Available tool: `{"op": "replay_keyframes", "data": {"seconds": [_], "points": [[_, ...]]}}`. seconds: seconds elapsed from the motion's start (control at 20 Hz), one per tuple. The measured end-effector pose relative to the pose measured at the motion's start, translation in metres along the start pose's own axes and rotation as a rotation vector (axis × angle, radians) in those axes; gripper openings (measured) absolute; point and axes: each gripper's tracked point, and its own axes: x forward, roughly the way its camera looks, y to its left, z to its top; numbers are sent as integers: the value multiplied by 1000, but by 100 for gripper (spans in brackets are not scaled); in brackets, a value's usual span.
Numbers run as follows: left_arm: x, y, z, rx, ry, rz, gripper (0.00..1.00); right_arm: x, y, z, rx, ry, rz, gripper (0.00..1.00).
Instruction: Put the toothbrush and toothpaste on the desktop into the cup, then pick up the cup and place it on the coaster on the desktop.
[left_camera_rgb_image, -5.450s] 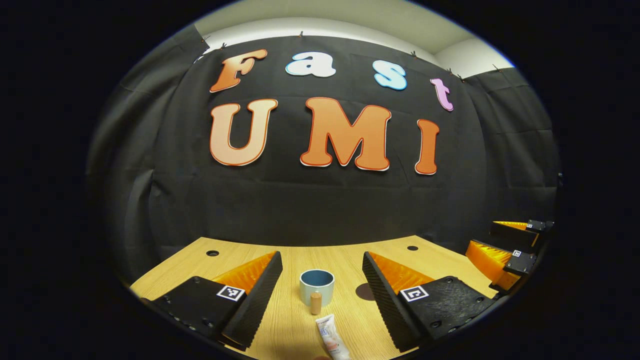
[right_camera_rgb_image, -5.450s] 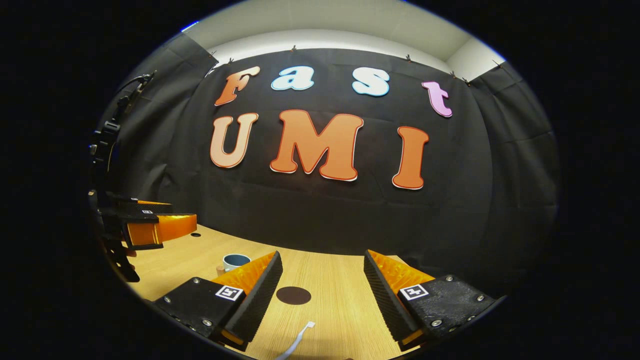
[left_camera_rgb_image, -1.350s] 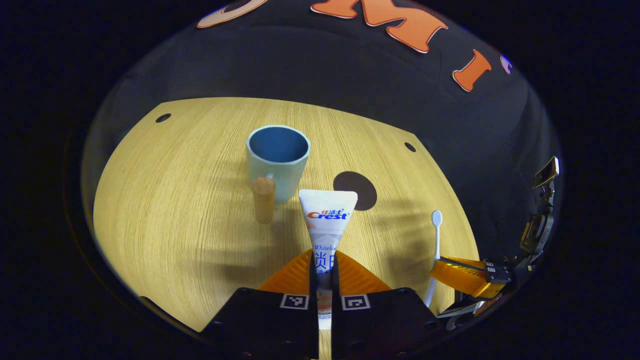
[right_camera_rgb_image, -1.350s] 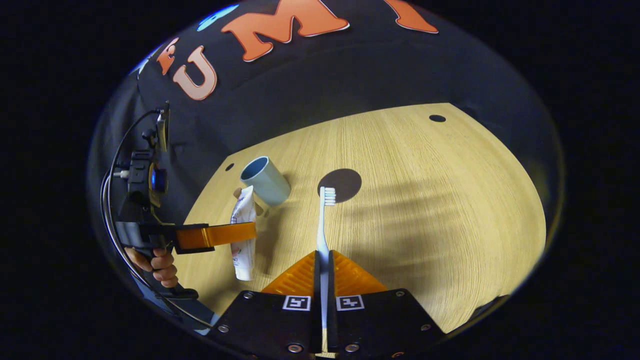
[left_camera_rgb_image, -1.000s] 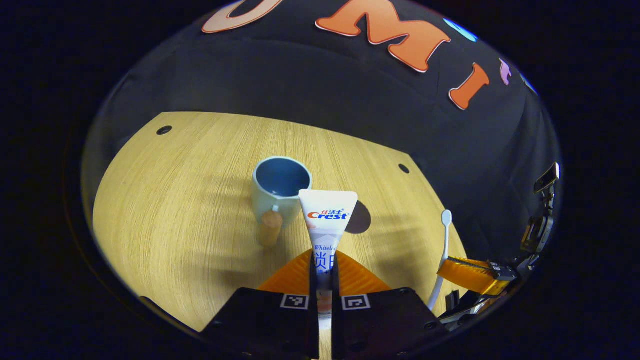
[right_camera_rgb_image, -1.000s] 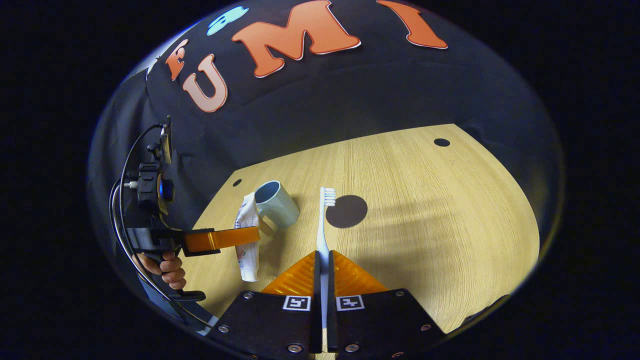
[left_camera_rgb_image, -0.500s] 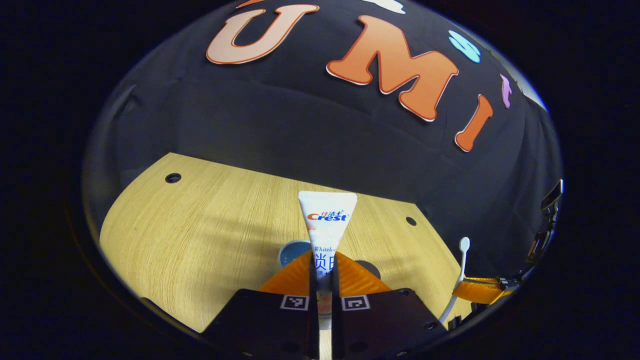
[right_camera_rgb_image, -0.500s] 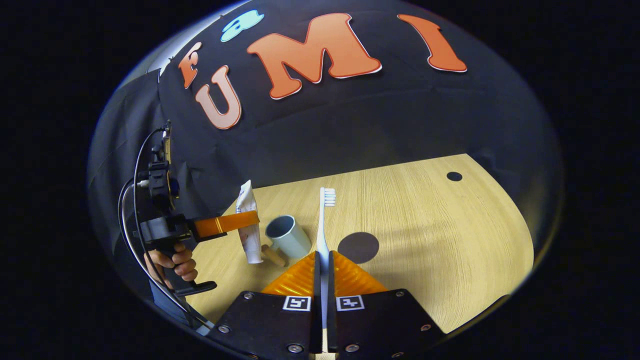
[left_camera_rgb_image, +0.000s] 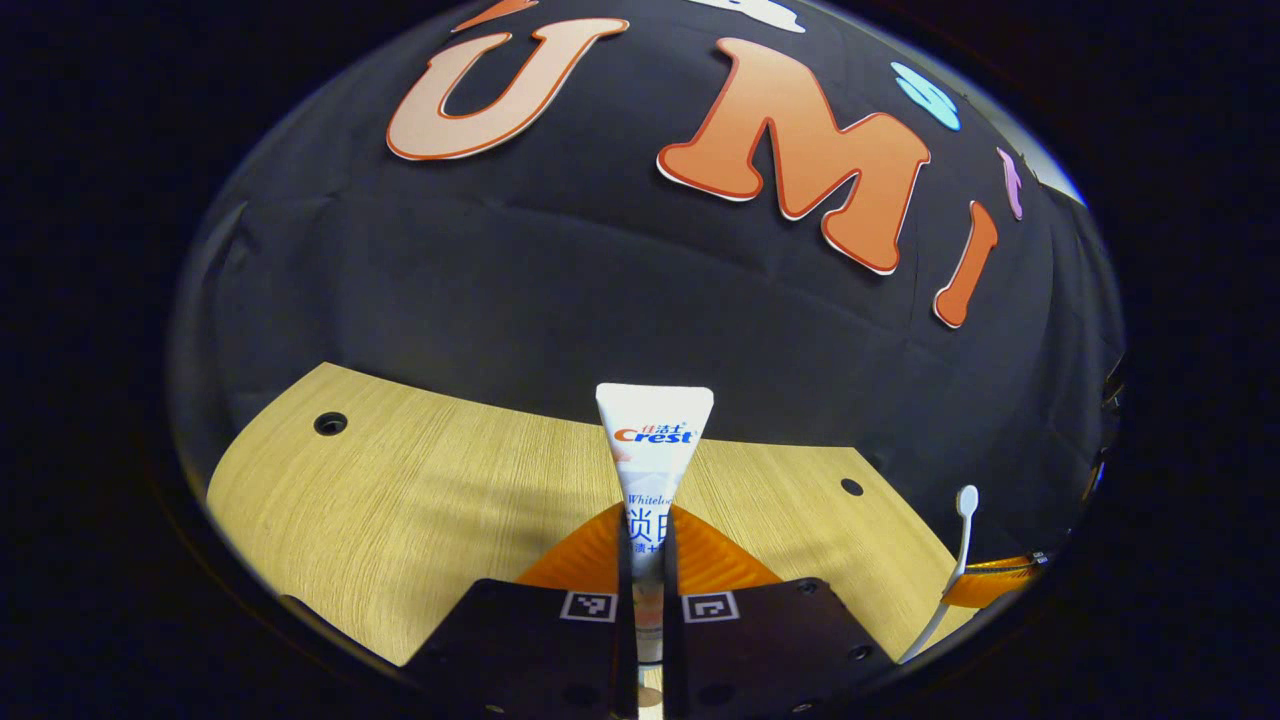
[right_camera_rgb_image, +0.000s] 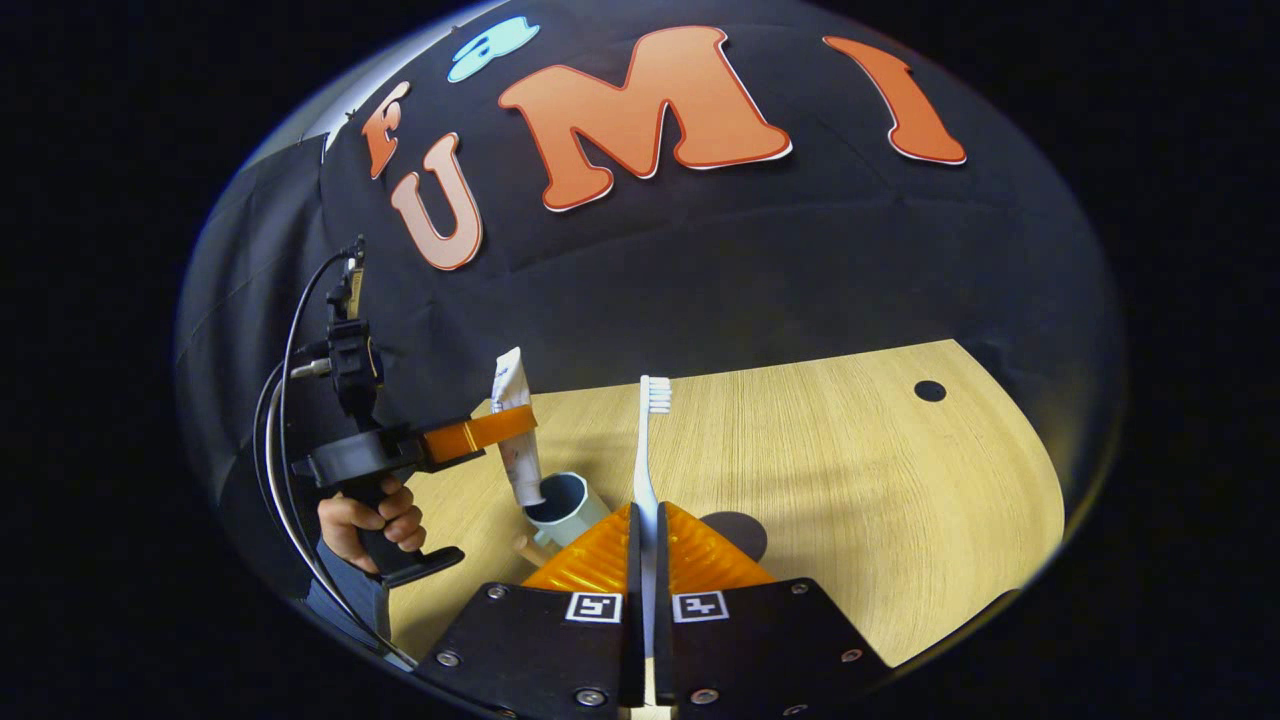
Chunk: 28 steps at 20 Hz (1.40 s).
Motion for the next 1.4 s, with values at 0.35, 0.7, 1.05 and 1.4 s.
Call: {"op": "replay_keyframes", "data": {"seconds": [0.35, 0.7, 1.05, 1.4], "points": [[17, 10, -21, -1, -11, -25, 9, 27, 25, 19, 15, -78, 89, 4], [11, 2, -37, 84, -69, -79, 9, 62, 49, 28, 26, -123, 151, 4], [-10, 3, -53, 72, -76, -125, 29, 85, 66, 38, 31, -177, 191, 4], [-58, 7, -26, 107, -187, -134, 93, 97, 83, 46, 25, -217, 218, 4]]}}
